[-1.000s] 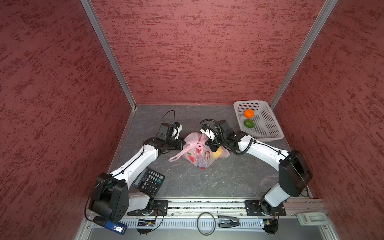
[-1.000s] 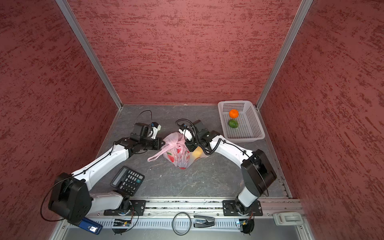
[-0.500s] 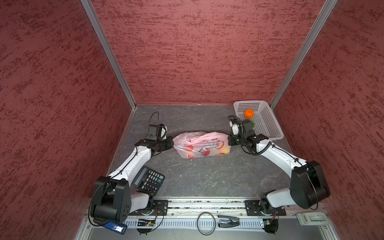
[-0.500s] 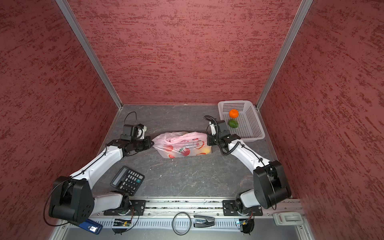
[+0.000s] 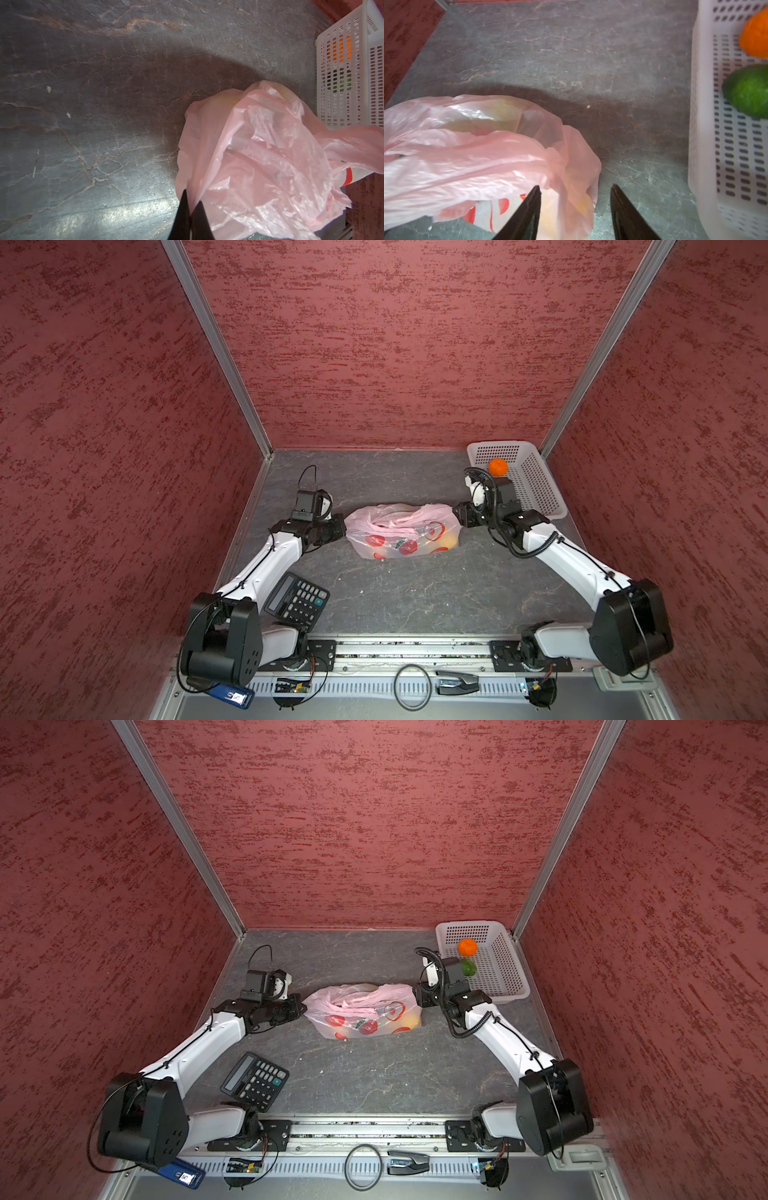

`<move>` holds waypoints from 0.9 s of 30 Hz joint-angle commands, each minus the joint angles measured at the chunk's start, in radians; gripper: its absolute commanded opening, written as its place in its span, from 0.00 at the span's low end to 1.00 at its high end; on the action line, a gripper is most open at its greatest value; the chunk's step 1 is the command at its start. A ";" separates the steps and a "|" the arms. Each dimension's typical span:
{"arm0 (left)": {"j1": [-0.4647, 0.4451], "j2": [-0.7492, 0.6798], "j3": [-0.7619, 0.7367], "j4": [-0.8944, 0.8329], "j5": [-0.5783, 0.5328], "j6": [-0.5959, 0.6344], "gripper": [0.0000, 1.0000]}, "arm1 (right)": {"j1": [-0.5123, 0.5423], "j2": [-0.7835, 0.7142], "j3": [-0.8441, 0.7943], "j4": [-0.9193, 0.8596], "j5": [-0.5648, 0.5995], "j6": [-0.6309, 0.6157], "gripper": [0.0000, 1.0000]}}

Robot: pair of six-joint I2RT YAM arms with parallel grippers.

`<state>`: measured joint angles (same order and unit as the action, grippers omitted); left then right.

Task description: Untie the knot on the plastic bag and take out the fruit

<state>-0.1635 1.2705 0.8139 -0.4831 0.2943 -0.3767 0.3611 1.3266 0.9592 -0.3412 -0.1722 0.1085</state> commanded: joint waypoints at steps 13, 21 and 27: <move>-0.030 -0.064 0.028 -0.012 -0.056 0.015 0.00 | 0.162 0.100 0.190 -0.110 -0.073 -0.255 0.98; -0.039 -0.065 0.043 -0.032 -0.068 0.020 0.00 | 0.195 0.059 0.208 -0.210 -0.054 -0.232 0.99; -0.039 -0.064 0.062 -0.046 -0.076 0.025 0.00 | 0.208 -0.007 0.194 -0.328 -0.048 -0.196 0.99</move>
<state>-0.1986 1.2228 0.8413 -0.5198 0.2333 -0.3683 0.5640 1.3502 1.1378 -0.5732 -0.2241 -0.1078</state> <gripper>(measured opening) 0.045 0.987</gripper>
